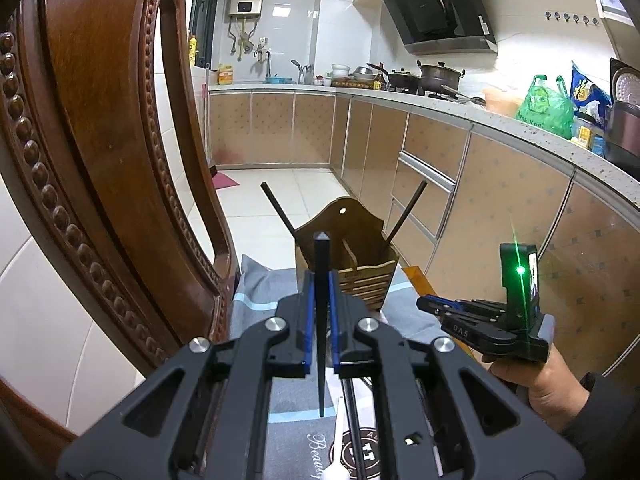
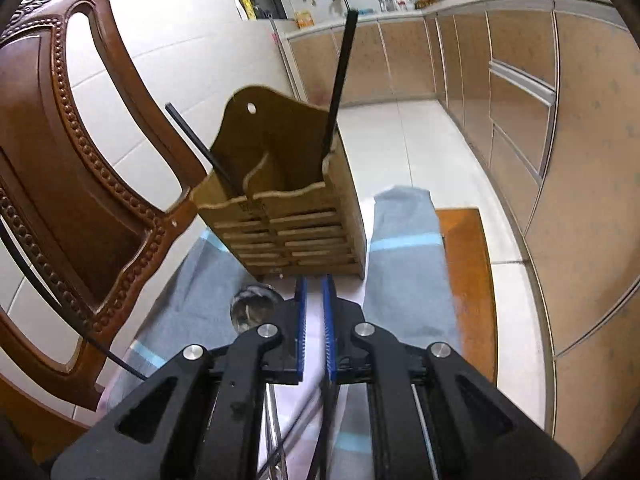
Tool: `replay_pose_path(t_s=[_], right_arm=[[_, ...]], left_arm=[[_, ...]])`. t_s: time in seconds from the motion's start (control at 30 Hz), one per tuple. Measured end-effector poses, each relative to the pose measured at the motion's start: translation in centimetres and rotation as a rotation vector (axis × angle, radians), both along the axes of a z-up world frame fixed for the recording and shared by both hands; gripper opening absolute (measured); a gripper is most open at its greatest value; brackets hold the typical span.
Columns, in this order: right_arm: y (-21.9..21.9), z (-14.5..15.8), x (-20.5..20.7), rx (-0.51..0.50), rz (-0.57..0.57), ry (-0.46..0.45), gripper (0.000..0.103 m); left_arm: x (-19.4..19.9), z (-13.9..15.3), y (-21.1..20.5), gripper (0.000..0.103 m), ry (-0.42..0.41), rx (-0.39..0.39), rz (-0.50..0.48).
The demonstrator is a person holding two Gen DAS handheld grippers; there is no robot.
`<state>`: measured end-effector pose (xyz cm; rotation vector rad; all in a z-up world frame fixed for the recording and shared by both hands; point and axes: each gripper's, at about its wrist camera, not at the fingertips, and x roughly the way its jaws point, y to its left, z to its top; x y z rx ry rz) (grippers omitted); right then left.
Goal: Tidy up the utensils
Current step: 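Carry both held chopsticks toward the wooden holder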
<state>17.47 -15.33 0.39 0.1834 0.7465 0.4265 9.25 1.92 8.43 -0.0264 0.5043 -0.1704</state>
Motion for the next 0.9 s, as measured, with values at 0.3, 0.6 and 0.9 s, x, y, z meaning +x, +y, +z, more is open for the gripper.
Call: replay_pose_path(t_s=[0.3,0.6,0.9], right_arm=[[1.8,-3.0,1.2,-0.163,0.057,0.169,0.022],[5.6,-7.5,4.1,-0.320,0.064,0.175,0.022],[6.2,-8.2,6.0,-0.286,0.037,0.193,0.007]], left_arm=[[0.6,-0.2,0.5,0.006,0.014,-0.004,0.004],[1.1,-0.4,0.6,0.006,0.025,-0.008,0.005],[1.7,-1.1,1.1,0.006,0.046,-0.005,0.017]])
